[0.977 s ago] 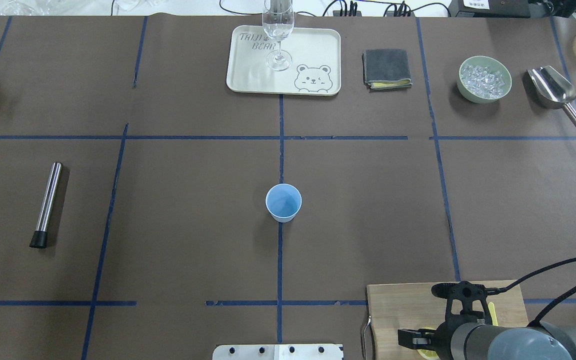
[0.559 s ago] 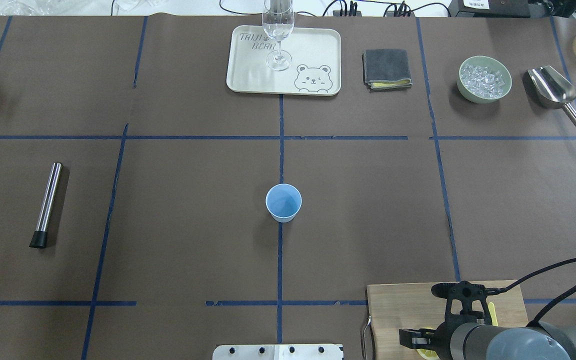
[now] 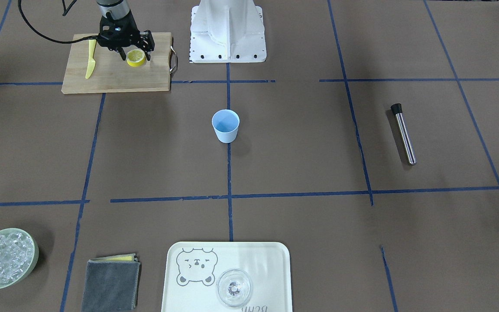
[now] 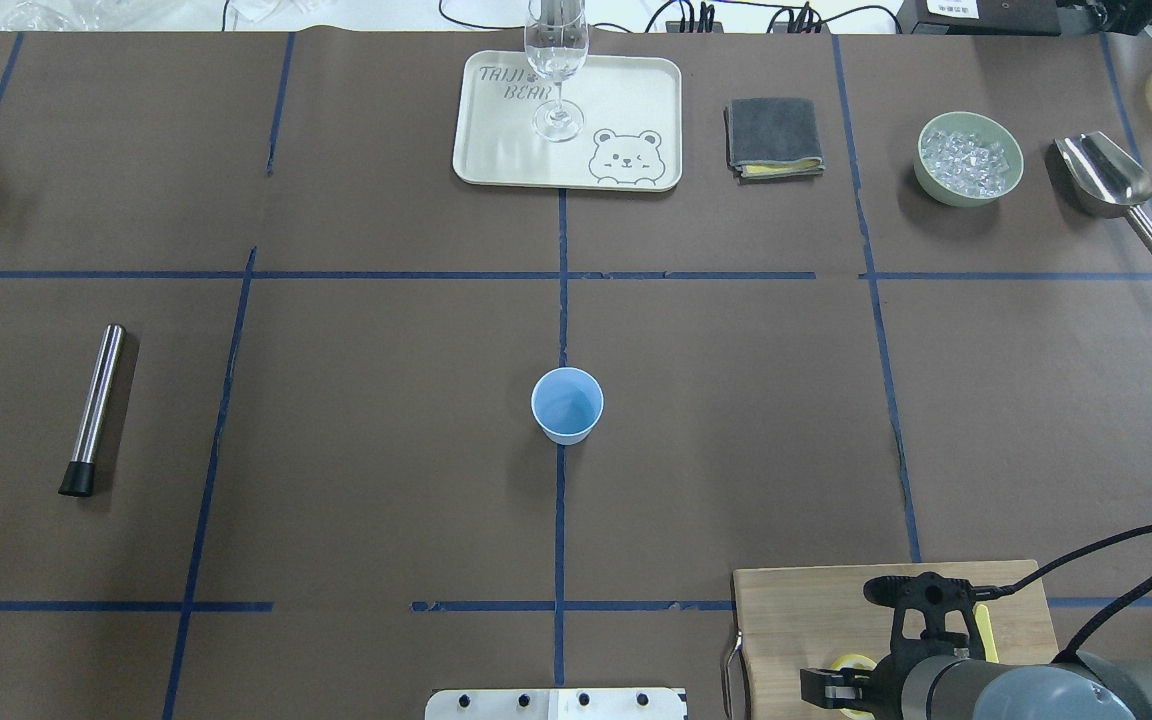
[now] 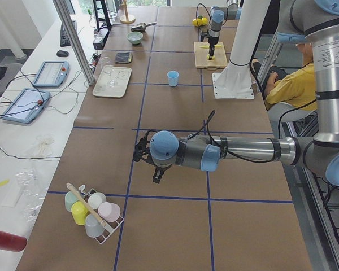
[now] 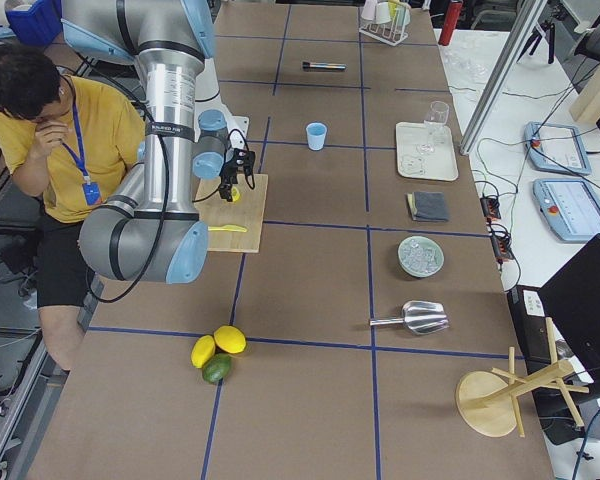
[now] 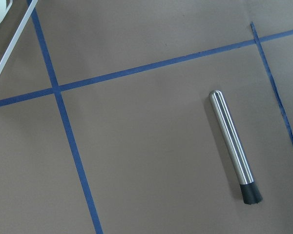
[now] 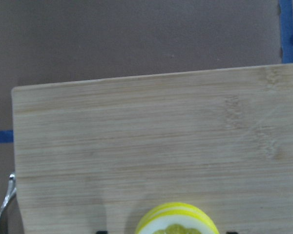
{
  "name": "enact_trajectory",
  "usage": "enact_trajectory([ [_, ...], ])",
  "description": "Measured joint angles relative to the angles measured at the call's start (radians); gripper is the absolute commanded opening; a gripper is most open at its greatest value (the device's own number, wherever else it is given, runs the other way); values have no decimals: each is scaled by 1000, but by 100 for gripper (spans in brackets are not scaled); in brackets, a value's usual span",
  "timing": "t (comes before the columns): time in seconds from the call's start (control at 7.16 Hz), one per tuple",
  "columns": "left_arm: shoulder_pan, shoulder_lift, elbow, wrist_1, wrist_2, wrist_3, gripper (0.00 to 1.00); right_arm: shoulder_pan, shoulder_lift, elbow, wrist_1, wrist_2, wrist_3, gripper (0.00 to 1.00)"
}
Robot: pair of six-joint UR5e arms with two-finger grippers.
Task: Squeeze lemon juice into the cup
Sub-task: 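Close the right gripper on a yellow lemon slice and lift it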
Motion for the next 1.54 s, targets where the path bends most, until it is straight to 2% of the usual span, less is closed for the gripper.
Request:
enact_trajectory([
  [0.14, 0, 0, 0, 0, 0, 0, 100, 0, 0, 0, -1, -1, 1, 55],
  [0.28, 0, 0, 1, 0, 0, 1, 100, -1, -1, 0, -1, -1, 4, 50],
  [1.54, 0, 11, 2, -1, -13, 3, 100, 8, -38, 64, -3, 5, 15, 49],
])
